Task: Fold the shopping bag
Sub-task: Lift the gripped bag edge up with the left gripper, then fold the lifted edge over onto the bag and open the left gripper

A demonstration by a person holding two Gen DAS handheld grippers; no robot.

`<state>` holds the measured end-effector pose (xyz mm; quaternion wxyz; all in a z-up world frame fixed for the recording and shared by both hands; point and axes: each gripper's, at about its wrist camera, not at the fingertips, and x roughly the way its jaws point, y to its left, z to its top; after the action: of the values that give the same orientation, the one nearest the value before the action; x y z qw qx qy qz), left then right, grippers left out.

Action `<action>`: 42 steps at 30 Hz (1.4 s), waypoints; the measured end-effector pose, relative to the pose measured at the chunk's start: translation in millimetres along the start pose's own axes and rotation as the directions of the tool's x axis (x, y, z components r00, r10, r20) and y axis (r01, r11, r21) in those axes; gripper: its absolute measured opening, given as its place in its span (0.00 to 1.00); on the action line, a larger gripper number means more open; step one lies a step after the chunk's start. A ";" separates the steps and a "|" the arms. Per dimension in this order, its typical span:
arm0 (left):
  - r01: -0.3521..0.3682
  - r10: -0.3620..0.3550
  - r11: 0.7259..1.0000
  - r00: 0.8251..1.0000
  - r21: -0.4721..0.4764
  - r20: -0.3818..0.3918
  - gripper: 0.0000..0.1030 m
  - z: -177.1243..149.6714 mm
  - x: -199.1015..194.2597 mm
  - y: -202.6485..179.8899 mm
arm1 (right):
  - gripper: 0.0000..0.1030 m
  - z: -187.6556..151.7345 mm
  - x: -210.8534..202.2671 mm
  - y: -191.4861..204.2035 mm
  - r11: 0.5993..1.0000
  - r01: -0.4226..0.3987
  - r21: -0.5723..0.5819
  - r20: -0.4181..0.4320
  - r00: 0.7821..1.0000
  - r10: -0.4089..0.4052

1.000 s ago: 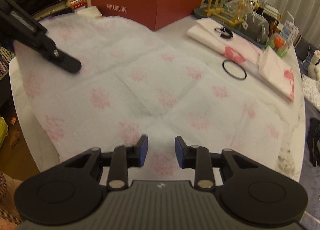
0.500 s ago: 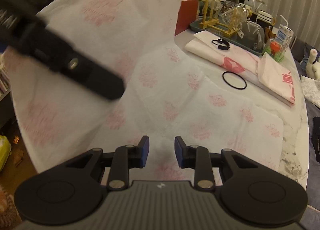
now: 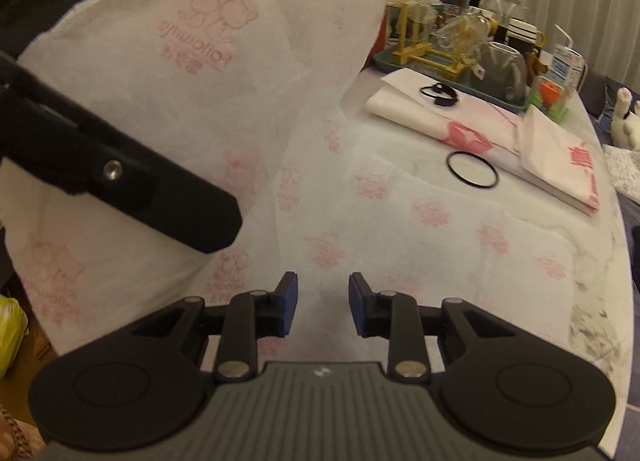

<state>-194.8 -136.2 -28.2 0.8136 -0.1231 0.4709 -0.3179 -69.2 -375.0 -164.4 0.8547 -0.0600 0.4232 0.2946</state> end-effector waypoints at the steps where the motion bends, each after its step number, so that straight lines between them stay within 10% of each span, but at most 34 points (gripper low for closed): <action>1: 0.004 -0.004 1.000 1.000 0.018 -0.012 0.02 1.8 3.8 -4.5 | 0.27 -4.1 -5.1 -3.1 1.000 0.011 0.016 -0.005 1.000 -0.011; 16: -0.053 0.113 0.976 0.953 0.212 -0.282 0.02 -2.6 112.3 -47.4 | 0.28 -59.1 -59.6 -58.3 0.940 0.056 0.337 -0.035 0.998 -0.047; 27: -0.096 0.177 0.955 0.944 0.281 -0.277 0.02 -7.1 122.2 -66.0 | 0.37 -81.7 -79.4 -98.6 0.805 -0.045 0.592 0.042 0.999 0.025; 33: -0.100 0.181 0.955 0.944 0.281 -0.277 0.02 -6.5 117.9 -67.7 | 0.66 -119.7 -85.3 -153.2 0.384 -0.389 0.837 0.357 0.921 0.156; 38: -0.104 0.184 0.953 0.945 0.286 -0.271 0.02 -7.8 114.1 -65.9 | 0.69 -117.6 -66.3 -161.0 0.279 -0.413 0.867 0.370 0.908 0.195; 40: -0.110 0.193 0.946 0.946 0.304 -0.260 0.02 -8.7 111.4 -69.3 | 0.59 -108.7 -49.2 -168.3 0.281 -0.365 0.888 0.315 0.926 0.209; 41: -0.112 0.196 0.943 0.948 0.315 -0.252 0.02 -9.4 108.4 -71.5 | 0.41 -104.5 -42.2 -169.8 0.292 -0.346 0.892 0.291 0.932 0.215; 42: -0.113 0.197 0.939 0.950 0.324 -0.243 0.02 -10.0 104.2 -73.8 | 0.01 -101.0 -37.8 -168.3 0.309 -0.342 0.887 0.279 0.932 0.230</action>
<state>-195.9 -257.8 -68.3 0.7732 0.0870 0.5313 -0.3351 -63.0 -565.6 -224.6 0.6928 0.5201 0.4748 0.1550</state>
